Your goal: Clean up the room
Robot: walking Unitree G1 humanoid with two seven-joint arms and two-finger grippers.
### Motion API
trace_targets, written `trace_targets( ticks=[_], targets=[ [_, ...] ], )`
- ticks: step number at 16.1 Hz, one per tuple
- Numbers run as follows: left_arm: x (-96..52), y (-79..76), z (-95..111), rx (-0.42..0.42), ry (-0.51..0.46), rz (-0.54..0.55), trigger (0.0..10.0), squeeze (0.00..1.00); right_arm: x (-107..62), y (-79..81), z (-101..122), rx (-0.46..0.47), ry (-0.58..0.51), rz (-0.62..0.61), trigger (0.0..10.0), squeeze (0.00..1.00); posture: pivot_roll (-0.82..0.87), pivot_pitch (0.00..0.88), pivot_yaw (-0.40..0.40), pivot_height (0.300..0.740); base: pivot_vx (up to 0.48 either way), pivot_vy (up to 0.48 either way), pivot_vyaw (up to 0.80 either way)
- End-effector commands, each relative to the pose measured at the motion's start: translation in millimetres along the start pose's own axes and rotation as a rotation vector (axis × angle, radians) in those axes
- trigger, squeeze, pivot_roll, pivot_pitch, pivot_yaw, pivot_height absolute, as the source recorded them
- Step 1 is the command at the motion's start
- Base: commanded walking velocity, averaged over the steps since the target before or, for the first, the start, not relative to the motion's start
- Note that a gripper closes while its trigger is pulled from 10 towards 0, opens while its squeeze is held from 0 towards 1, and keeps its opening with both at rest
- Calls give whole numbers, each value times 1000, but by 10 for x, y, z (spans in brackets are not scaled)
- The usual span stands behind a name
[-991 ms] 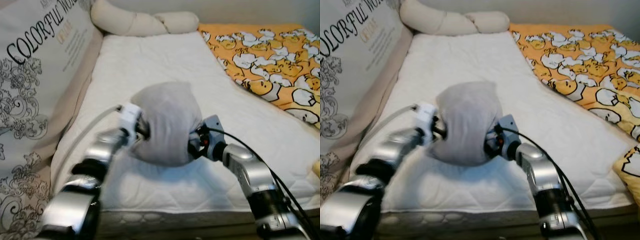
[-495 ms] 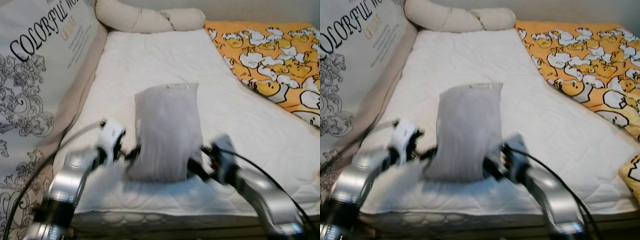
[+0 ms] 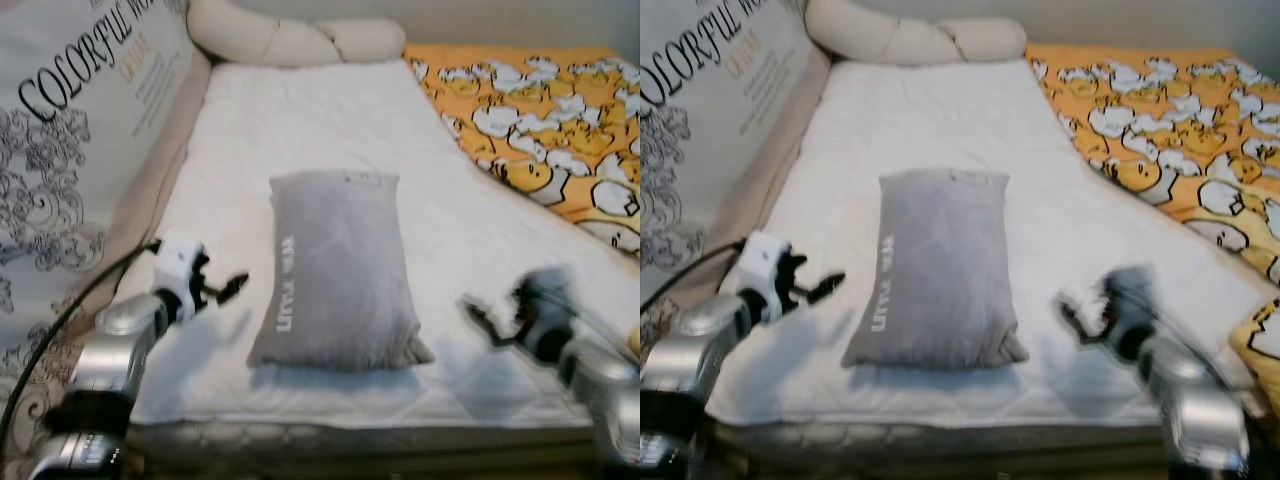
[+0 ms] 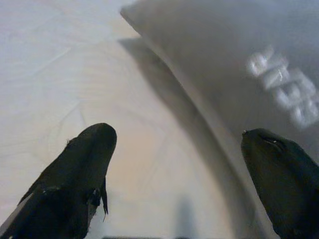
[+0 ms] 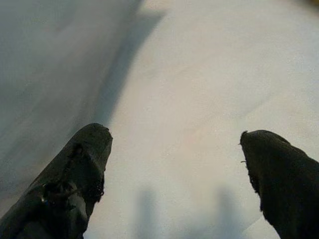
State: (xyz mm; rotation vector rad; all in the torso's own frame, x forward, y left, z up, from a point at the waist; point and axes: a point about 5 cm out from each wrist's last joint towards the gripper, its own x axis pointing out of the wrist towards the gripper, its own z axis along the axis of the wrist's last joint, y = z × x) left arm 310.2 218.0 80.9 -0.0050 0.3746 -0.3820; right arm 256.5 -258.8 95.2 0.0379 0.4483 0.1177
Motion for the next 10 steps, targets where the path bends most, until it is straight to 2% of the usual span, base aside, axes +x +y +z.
trace_targets(
  ticks=[1, 2, 3, 4, 5, 6, 7, 8, 9, 10],
  targets=[
    [87, 2, 11, -130, -37, 30, 10000, 1000, 52, -78, 25, 118, -52, -59, 10000, 1000, 13, 0, 2, 740, 0, 0, 0],
    [141, -11, 20, -199, -57, 45, 10000, 1000, 90, -105, 37, 177, -72, -83, 10000, 1000, 13, 0, 2, 740, 0, 0, 0],
    [287, -76, 12, -412, -95, 75, 10000, 1000, 243, -157, 9, 303, -112, -156, 10000, 1000, 7, 0, 17, 740, 0, 0, 0],
    [435, -251, -15, -593, -110, 20, 10000, 1000, 456, -69, -30, 495, -145, -116, 10000, 1000, -6, 0, 40, 740, 0, 0, 0],
    [480, -320, -21, -642, -112, -9, 10000, 1000, 529, -6, -35, 558, -152, -79, 10000, 1000, -8, 0, 43, 740, 0, 0, 0],
    [564, -447, -28, -789, -125, -38, 10000, 1000, 669, 161, -77, 625, -122, -17, 10000, 1000, -9, 0, 50, 740, 0, 0, 0],
    [616, -568, -39, -849, -114, -83, 10000, 1000, 752, 320, -115, 618, -81, 45, 10000, 1000, -9, 0, 52, 740, 0, 0, 0],
    [665, -705, -88, -805, -59, -110, 10000, 1000, 820, 498, -158, 617, -36, 118, 10000, 1000, -8, 0, 52, 740, 0, 0, 0],
    [683, -769, -121, -783, -32, -120, 10000, 1000, 843, 588, -187, 617, -9, 159, 10000, 1000, -8, 0, 51, 740, 0, 0, 0],
    [714, -869, -178, -765, 9, -131, 10000, 1000, 891, 766, -258, 610, 47, 236, 10000, 0, -9, 0, 50, 740, 0, 0, 0]
  ],
)
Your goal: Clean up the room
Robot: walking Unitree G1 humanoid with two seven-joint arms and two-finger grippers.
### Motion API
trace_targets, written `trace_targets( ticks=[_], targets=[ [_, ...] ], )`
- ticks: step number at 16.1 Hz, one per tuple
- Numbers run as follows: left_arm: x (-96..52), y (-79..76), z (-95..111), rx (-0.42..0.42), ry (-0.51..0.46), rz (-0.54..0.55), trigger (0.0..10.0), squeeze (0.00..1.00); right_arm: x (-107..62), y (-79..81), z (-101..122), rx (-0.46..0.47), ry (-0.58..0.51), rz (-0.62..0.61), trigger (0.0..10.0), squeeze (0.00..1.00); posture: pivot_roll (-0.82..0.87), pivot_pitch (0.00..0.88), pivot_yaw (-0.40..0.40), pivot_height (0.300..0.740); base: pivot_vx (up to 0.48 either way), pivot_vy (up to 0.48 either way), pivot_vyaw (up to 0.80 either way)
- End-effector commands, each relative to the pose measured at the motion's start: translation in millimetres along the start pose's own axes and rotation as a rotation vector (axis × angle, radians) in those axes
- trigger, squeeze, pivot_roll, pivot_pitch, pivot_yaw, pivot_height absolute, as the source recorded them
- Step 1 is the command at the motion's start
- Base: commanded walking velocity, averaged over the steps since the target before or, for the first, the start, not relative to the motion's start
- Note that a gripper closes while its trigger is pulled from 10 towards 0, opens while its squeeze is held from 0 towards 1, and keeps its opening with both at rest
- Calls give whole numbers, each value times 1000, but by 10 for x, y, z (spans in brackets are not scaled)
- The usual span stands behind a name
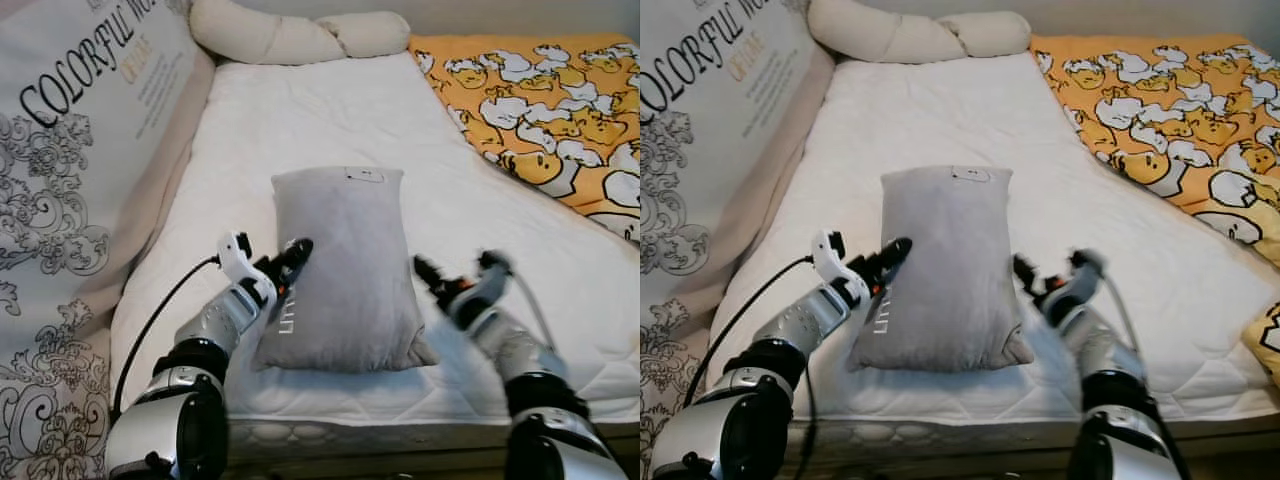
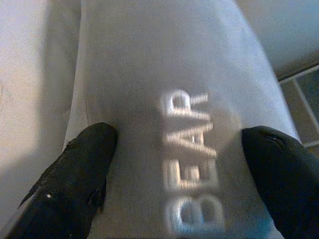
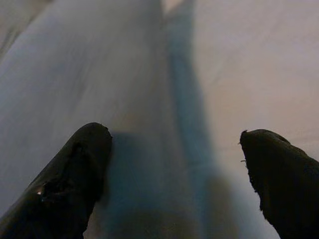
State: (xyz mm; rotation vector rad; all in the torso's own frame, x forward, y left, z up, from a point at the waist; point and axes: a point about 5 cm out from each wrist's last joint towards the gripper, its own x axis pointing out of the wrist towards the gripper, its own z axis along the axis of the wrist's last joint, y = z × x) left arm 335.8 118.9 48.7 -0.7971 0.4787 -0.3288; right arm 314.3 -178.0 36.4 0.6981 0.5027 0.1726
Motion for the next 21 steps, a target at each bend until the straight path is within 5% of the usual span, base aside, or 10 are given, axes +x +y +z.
trace_targets(
  ticks=[1, 2, 3, 4, 5, 6, 10, 21],
  targets=[
    [32, -30, -134, 36, 70, -2, 10000, 1000, 69, 97, -117, -33, 80, 42, 10000, 0, -8, 0, 47, 740, 0, 0, 0],
    [39, -36, -182, 53, 92, -4, 10000, 1000, 95, 115, -202, -47, 123, 49, 10000, 0, -6, 0, 45, 740, 0, 0, 0],
    [32, -19, -293, 107, 150, 5, 10000, 490, 118, 121, -334, -86, 182, 43, 4157, 0, -4, 0, 39, 740, 0, 0, 0],
    [23, -3, -356, 130, 180, 10, 8510, 267, 127, 124, -371, -80, 189, 43, 0, 0, -4, 0, 39, 740, 0, 0, 0],
    [24, -10, -391, 143, 189, 5, 2863, 180, 134, 132, -377, -73, 187, 50, 0, 0, -4, 0, 39, 740, 0, 0, 0],
    [38, -44, -400, 138, 184, -15, 0, 27, 143, 157, -385, -68, 185, 63, 0, 0, -4, 0, 36, 740, 0, 0, 0],
    [88, -161, -426, 149, 190, -88, 0, 0, 168, 190, -404, -74, 188, 85, 0, 0, -7, 0, 40, 740, 0, 0, 0],
    [92, -155, -401, 172, 192, -83, 0, 0, 195, 214, -460, -91, 216, 70, 0, 0, -6, 0, 43, 740, 0, 0, 0]
  ],
)
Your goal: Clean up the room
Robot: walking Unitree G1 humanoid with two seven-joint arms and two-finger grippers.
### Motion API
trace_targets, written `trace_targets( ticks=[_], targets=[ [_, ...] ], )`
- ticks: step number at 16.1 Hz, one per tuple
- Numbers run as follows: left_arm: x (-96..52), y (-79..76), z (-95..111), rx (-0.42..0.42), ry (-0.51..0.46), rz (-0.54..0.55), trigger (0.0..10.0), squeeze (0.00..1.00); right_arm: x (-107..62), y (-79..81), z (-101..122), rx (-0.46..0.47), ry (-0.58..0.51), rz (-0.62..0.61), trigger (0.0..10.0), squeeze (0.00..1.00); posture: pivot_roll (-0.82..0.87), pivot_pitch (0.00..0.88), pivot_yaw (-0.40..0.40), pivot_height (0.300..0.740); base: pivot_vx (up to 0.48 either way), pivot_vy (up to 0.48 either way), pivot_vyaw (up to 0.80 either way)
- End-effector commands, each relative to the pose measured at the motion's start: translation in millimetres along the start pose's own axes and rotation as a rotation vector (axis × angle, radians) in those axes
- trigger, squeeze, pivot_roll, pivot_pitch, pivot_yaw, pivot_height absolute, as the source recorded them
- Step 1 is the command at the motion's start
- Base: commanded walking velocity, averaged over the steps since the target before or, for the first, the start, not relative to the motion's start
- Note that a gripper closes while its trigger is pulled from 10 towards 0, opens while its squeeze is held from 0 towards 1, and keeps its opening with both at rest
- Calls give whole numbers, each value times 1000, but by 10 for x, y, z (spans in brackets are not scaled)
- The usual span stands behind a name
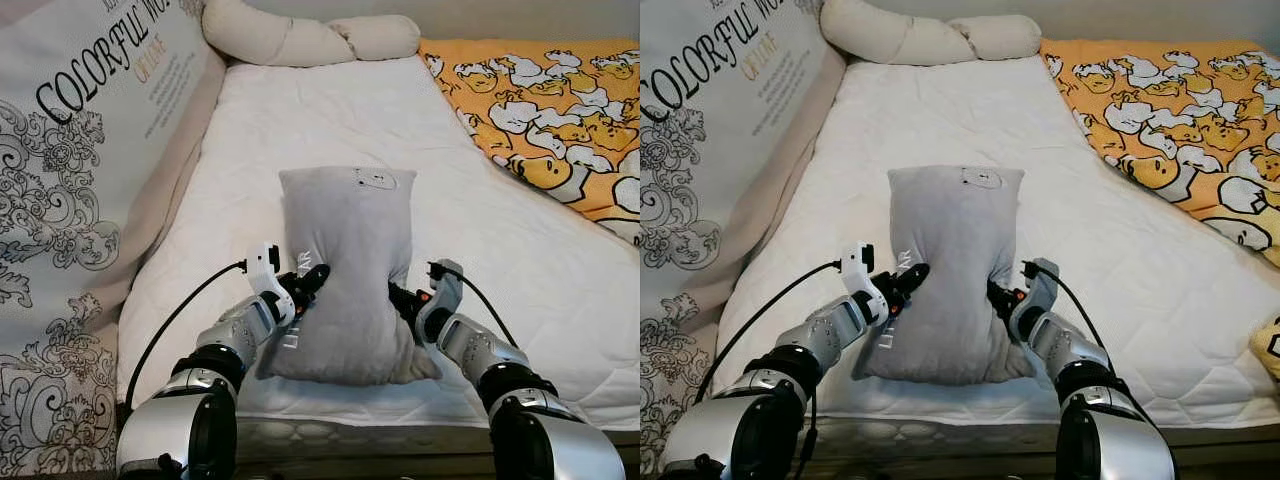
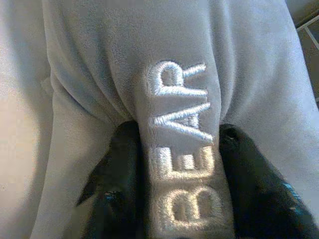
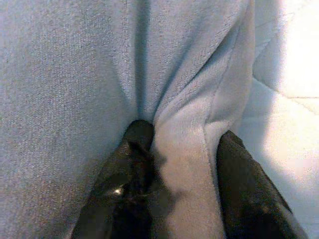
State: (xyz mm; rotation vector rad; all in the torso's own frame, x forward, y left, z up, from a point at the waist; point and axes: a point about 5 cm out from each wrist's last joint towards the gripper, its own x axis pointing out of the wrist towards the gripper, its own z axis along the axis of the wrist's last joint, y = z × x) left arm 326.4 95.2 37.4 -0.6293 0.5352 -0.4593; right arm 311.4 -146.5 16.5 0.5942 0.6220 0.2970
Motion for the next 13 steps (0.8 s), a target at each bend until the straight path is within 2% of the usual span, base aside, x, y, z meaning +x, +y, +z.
trace_targets(
  ticks=[1, 3, 5, 7, 8, 9, 11, 13],
  targets=[
    [52, -92, -118, 6, 70, -37, 0, 0, 75, 122, -88, 10, 36, 19, 0, 0, -6, 0, 43, 740, 0, 0, 0],
    [52, -92, -109, 13, 70, -37, 0, 0, 86, 148, -51, 14, 11, 29, 0, 0, -7, 0, 44, 740, 0, 0, 0],
    [55, -95, -105, 97, 94, -34, 0, 0, 97, 182, -37, -21, 5, 46, 0, 0, -5, 0, 40, 740, 0, 0, 0],
    [58, -108, -79, 275, 140, -45, 0, 0, 114, 251, 14, -46, -29, 81, 0, 0, -9, 0, 41, 740, 0, 0, 0],
    [59, -121, 23, 340, 110, -49, 0, 0, 119, 309, 80, -39, -68, 108, 0, 0, -14, 0, 44, 740, 0, 0, 0],
    [58, -129, 93, 345, 80, -47, 0, 0, 118, 340, 113, -38, -86, 125, 0, 0, -14, 0, 44, 740, 0, 0, 0],
    [26, -141, 364, 350, -33, -41, 0, 0, 101, 465, 193, -90, -131, 184, 0, 0, -15, 0, 47, 740, 0, 0, 0],
    [4, -192, 505, 373, -93, -59, 0, 0, 86, 529, 237, -119, -163, 208, 0, 0, -15, 0, 49, 740, 0, 0, 0]
  ],
)
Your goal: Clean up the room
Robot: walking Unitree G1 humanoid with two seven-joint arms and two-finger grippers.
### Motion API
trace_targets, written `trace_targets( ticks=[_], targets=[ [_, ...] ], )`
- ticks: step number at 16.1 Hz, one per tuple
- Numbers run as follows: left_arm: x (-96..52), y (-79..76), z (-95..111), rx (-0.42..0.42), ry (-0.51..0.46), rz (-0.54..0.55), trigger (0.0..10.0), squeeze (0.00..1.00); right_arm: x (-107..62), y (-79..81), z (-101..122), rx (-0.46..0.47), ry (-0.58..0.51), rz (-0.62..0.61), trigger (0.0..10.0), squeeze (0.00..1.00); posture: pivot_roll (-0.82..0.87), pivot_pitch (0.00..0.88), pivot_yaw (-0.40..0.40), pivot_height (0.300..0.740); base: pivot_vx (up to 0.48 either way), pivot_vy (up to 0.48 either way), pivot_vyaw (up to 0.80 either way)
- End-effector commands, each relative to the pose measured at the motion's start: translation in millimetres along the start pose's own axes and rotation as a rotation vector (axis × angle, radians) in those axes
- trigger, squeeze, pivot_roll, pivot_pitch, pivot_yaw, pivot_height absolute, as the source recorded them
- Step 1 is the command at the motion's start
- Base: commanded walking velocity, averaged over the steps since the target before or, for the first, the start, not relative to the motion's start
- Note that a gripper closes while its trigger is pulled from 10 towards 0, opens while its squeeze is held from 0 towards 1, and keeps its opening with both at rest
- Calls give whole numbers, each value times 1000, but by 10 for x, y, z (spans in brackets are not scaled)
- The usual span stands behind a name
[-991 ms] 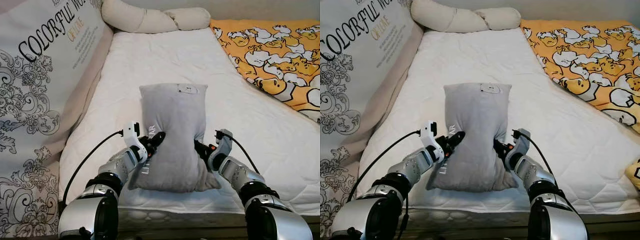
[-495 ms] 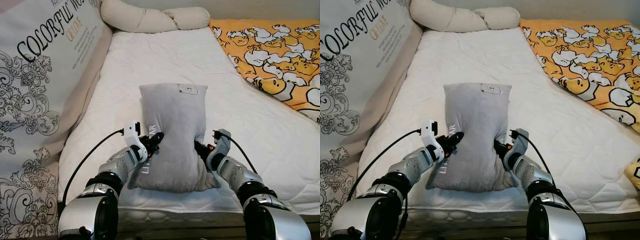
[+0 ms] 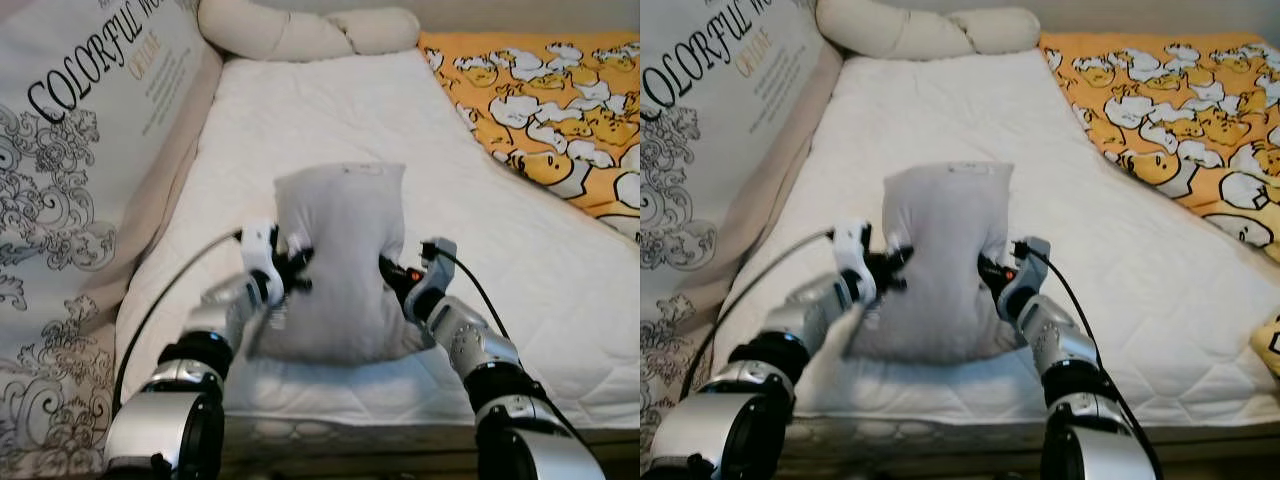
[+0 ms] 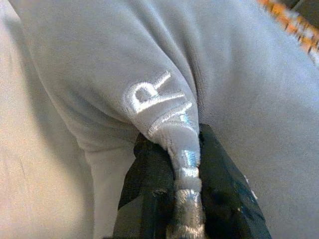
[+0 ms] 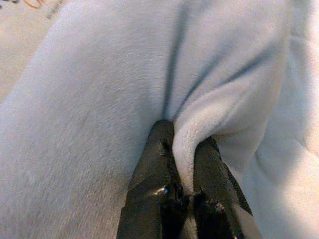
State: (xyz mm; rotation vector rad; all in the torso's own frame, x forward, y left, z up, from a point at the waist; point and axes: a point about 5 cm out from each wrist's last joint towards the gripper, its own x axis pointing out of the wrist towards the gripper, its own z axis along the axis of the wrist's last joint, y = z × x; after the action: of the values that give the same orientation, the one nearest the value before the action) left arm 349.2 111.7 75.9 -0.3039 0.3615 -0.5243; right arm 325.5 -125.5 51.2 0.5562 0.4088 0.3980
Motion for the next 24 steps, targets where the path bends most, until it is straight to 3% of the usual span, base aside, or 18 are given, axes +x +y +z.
trace_targets(
  ticks=[1, 4, 6, 10, 12, 16, 19, 21, 22, 23, 24],
  targets=[
    [52, -138, 161, 22, -58, -71, 0, 0, 66, 196, 65, -15, -31, 84, 0, 0, -13, 0, 47, 740, 0, 0, 0],
    [42, -307, 383, 87, -138, -138, 0, 0, 26, 307, 157, -54, -90, 102, 0, 0, -11, 0, 42, 740, 0, 0, 0],
    [8, -333, 426, 140, -145, -114, 0, 0, -14, 353, 176, -81, -115, 98, 0, 0, -8, 0, 41, 740, 0, 0, 0],
    [-61, -381, 369, 128, -157, -90, 0, 0, -40, 402, 164, -119, -122, 86, 0, 0, 8, 0, 46, 740, 0, 0, 0],
    [-72, -397, 371, 155, -162, -86, 0, 0, -55, 416, 196, -82, -148, 79, 0, 0, 9, 0, 44, 740, 0, 0, 0],
    [-94, -408, 385, 124, -159, -34, 0, 0, -102, 416, 296, -139, -231, 58, 0, 0, 7, 0, 20, 740, 0, 0, 0],
    [-104, -438, 382, 185, -174, -40, 0, 0, -96, 418, 315, -138, -230, 49, 0, 0, 7, 0, 13, 740, 0, 0, 0],
    [-129, -438, 370, 179, -182, -30, 0, 0, -88, 413, 327, -136, -240, 26, 0, 0, 22, 0, -6, 740, 0, 0, 0],
    [-147, -424, 358, 142, -181, -12, 0, 0, -72, 443, 315, -132, -236, 52, 3098, 0, 28, 0, -12, 740, 0, 0, 0],
    [-154, -418, 354, 124, -181, -9, 0, 0, -67, 458, 310, -130, -234, 65, 3922, 0, 28, 0, -12, 740, 0, 0, 0],
    [-174, -393, 335, 120, -166, 1, 0, 0, -56, 483, 299, -145, -227, 75, 10000, 0, 35, 0, -17, 740, 0, 0, 0]
  ],
)
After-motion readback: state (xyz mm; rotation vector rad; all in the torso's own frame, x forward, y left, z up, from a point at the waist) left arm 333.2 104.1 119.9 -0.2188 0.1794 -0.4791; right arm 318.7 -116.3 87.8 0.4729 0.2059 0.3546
